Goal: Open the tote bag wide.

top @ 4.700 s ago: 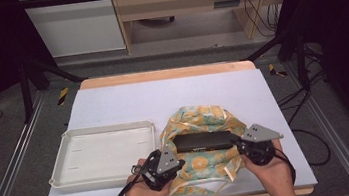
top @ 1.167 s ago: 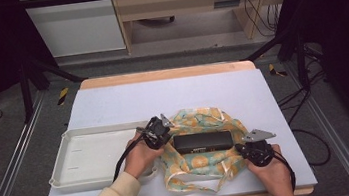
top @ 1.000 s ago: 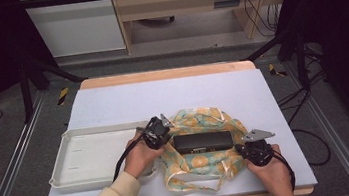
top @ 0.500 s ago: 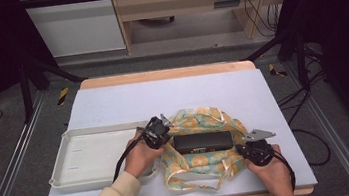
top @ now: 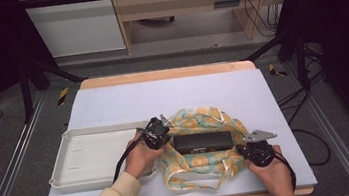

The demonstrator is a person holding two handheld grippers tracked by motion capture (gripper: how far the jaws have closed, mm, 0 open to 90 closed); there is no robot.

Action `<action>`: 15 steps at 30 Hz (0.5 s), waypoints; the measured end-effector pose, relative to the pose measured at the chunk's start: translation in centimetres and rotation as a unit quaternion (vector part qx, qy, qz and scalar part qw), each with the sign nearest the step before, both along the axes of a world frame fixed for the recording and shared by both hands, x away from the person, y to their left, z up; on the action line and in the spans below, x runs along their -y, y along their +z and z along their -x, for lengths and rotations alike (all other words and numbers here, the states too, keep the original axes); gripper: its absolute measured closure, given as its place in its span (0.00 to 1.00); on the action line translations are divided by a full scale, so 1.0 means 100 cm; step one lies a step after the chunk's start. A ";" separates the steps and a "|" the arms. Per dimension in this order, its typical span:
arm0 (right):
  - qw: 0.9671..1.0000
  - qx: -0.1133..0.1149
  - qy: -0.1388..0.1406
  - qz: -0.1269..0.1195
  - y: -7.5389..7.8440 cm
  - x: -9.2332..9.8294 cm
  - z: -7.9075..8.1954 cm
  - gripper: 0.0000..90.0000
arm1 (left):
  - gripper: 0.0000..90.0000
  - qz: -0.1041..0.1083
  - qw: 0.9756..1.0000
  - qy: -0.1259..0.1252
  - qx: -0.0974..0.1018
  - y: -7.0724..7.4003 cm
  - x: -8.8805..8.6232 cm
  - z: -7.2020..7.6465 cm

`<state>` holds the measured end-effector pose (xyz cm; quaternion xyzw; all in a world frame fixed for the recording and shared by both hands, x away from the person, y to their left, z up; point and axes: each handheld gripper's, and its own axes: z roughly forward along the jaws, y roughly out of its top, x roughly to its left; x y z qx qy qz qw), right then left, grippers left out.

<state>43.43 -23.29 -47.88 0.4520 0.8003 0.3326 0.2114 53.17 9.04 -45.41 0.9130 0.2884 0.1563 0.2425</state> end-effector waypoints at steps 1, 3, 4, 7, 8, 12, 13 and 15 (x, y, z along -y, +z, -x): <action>1.000 0.013 0.004 -0.002 0.003 0.000 0.002 1.00 | 1.00 0.012 1.000 0.003 0.009 0.005 -0.003 0.002; 0.999 0.032 0.003 -0.008 0.008 -0.001 0.006 1.00 | 1.00 0.027 0.999 0.002 0.023 0.012 -0.006 0.007; 0.999 0.032 0.003 -0.008 0.008 -0.001 0.006 1.00 | 1.00 0.027 0.999 0.002 0.023 0.012 -0.006 0.007; 0.997 0.074 0.006 -0.021 0.019 -0.001 0.013 1.00 | 1.00 0.065 0.997 -0.001 0.040 0.026 -0.014 0.018; 0.997 0.074 0.006 -0.021 0.019 -0.001 0.013 1.00 | 1.00 0.065 0.997 -0.001 0.040 0.026 -0.014 0.018; 0.995 0.091 0.004 -0.030 0.025 -0.003 0.016 1.00 | 1.00 0.111 0.993 0.001 0.049 0.042 -0.028 0.026; 0.995 0.095 0.002 -0.030 0.028 -0.004 0.017 1.00 | 0.99 0.123 0.991 0.000 0.055 0.047 -0.032 0.030; 0.995 0.097 0.002 -0.033 0.030 -0.004 0.017 1.00 | 0.97 0.132 0.989 -0.003 0.060 0.049 -0.034 0.033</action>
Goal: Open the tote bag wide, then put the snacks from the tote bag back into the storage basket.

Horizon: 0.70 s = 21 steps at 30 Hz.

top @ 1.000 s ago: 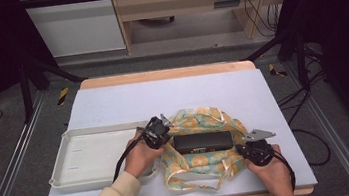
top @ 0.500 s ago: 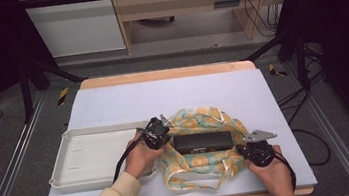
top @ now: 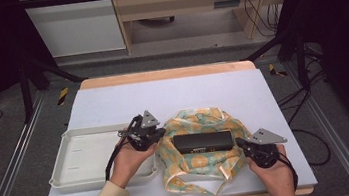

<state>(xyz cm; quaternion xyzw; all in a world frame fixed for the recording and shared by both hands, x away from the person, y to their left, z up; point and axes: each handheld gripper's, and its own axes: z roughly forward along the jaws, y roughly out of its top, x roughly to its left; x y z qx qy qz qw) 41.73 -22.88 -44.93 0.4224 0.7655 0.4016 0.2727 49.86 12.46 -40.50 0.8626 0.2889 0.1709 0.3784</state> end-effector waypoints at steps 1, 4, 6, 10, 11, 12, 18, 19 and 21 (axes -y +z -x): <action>1.000 0.001 0.002 -0.015 0.005 -0.001 -0.002 0.97 | 0.86 0.004 1.000 0.001 0.003 0.002 -0.003 0.003; 1.000 0.002 0.007 -0.013 0.011 -0.004 -0.004 0.91 | 0.68 0.019 1.000 0.010 0.017 0.009 -0.012 0.010; 1.000 0.013 0.020 -0.004 0.026 -0.010 -0.005 0.75 | 0.46 0.037 0.999 0.019 0.025 0.015 -0.023 0.016; 0.999 0.014 0.029 0.025 0.048 -0.015 -0.010 0.57 | 0.29 0.052 0.998 0.033 0.030 0.017 -0.037 0.022; 0.999 0.014 0.029 0.025 0.048 -0.015 -0.010 0.57 | 0.25 0.052 0.998 0.033 0.030 0.017 -0.037 0.022; 0.999 0.002 0.038 0.033 0.059 -0.016 -0.016 0.48 | 0.22 0.052 0.998 0.036 0.028 0.016 -0.041 0.022; 0.996 -0.037 0.063 0.050 0.072 -0.022 -0.033 0.36 | 0.12 0.048 0.998 0.043 0.024 0.020 -0.068 0.025; 0.994 -0.050 0.076 0.059 0.074 -0.024 -0.039 0.34 | 0.12 0.045 0.998 0.045 0.027 0.021 -0.074 0.026; 0.992 -0.061 0.089 0.063 0.076 -0.027 -0.044 0.32 | 0.11 0.044 0.998 0.048 0.026 0.020 -0.084 0.027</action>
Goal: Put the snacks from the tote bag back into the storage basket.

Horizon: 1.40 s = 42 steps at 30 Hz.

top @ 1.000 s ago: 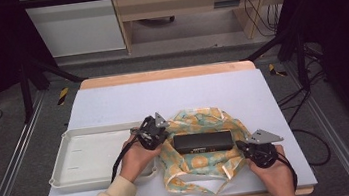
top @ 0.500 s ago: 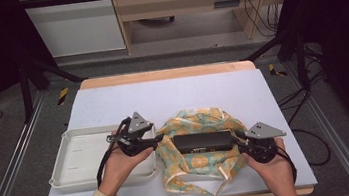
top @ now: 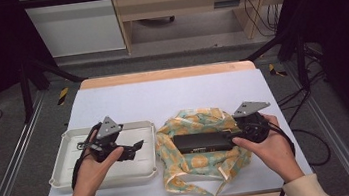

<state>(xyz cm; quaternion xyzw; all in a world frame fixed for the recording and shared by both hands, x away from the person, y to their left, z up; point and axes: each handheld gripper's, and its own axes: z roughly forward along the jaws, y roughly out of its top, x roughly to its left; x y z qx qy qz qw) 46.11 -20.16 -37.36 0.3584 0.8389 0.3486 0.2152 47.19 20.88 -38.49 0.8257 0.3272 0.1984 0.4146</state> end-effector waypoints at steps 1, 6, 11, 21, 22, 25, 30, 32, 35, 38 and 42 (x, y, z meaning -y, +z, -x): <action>1.000 -0.005 0.005 0.001 0.000 -0.002 -0.003 0.31 | 0.11 0.007 1.000 0.004 -0.005 -0.001 -0.005 0.000; 0.999 -0.027 0.037 0.005 -0.001 -0.013 -0.012 0.28 | 0.11 0.047 0.998 0.023 -0.018 -0.006 -0.028 0.002; 0.997 -0.014 0.068 0.045 -0.009 -0.018 -0.021 0.26 | 0.13 0.036 0.998 0.058 0.005 -0.008 -0.039 0.003; 0.995 -0.027 0.078 0.061 -0.013 -0.011 -0.024 0.34 | 0.12 0.022 0.997 0.076 0.004 -0.018 -0.054 0.001; 0.994 -0.029 0.083 0.059 -0.014 -0.009 -0.023 0.35 | 0.12 0.023 0.997 0.077 0.000 -0.022 -0.056 0.000; 0.994 -0.029 0.089 0.059 -0.015 -0.008 -0.024 0.39 | 0.12 0.020 0.996 0.083 -0.003 -0.027 -0.060 -0.002; 0.991 -0.036 0.110 0.067 -0.015 -0.010 -0.021 0.40 | 0.12 0.011 0.996 0.092 0.004 -0.027 -0.067 0.001; 0.990 -0.038 0.112 0.071 -0.015 -0.010 -0.020 0.41 | 0.13 0.009 0.995 0.097 0.008 -0.026 -0.068 0.003; 0.988 -0.044 0.123 0.084 -0.013 -0.013 -0.019 0.44 | 0.13 0.000 0.994 0.106 0.013 -0.025 -0.074 0.020; 0.987 -0.047 0.125 0.093 -0.009 -0.014 -0.017 0.43 | 0.12 -0.006 0.994 0.109 0.013 -0.028 -0.076 0.030; 0.985 -0.047 0.133 0.101 -0.005 -0.017 -0.015 0.38 | 0.12 -0.012 0.993 0.115 0.002 -0.043 -0.084 0.039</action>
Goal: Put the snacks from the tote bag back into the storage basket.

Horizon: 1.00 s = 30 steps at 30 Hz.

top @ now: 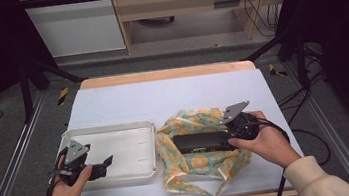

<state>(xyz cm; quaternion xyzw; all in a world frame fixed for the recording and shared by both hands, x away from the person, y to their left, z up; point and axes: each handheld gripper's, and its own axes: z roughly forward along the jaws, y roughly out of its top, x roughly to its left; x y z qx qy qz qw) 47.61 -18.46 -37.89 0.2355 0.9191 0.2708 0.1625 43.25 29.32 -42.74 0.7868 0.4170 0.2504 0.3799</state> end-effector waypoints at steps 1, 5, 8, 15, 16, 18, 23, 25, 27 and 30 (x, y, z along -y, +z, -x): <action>1.000 0.000 0.006 0.003 0.000 -0.002 0.001 0.37 | 0.12 0.005 1.000 0.010 0.000 -0.004 -0.006 0.002; 1.000 -0.003 0.013 0.011 -0.002 -0.003 0.001 0.40 | 0.12 0.017 1.000 0.019 0.008 -0.006 -0.011 0.003; 1.000 -0.006 0.017 0.019 -0.004 -0.005 0.000 0.42 | 0.12 0.018 1.000 0.017 0.010 -0.007 -0.012 0.004; 0.998 -0.012 0.037 0.046 -0.006 -0.008 -0.005 0.48 | 0.12 0.028 0.999 0.010 0.014 -0.010 -0.011 0.003; 0.998 -0.012 0.037 0.046 -0.006 -0.008 -0.005 0.48 | 0.12 0.028 0.999 0.010 0.014 -0.010 -0.011 0.003; 0.998 -0.018 0.042 0.045 -0.007 -0.008 -0.007 0.48 | 0.12 0.037 0.999 0.007 0.015 -0.010 -0.011 0.004; 0.995 -0.038 0.069 0.065 -0.011 -0.012 -0.008 0.45 | 0.12 0.039 0.999 0.008 0.017 -0.010 -0.012 0.007; 0.993 -0.041 0.076 0.078 -0.012 -0.015 -0.010 0.44 | 0.12 0.037 0.999 0.009 0.016 -0.011 -0.013 0.008; 0.992 -0.041 0.081 0.082 -0.013 -0.017 -0.013 0.44 | 0.12 0.039 0.999 0.013 0.014 -0.012 -0.015 0.009; 0.992 -0.047 0.086 0.084 -0.015 -0.020 -0.018 0.43 | 0.12 0.039 0.999 0.018 0.012 -0.013 -0.018 0.011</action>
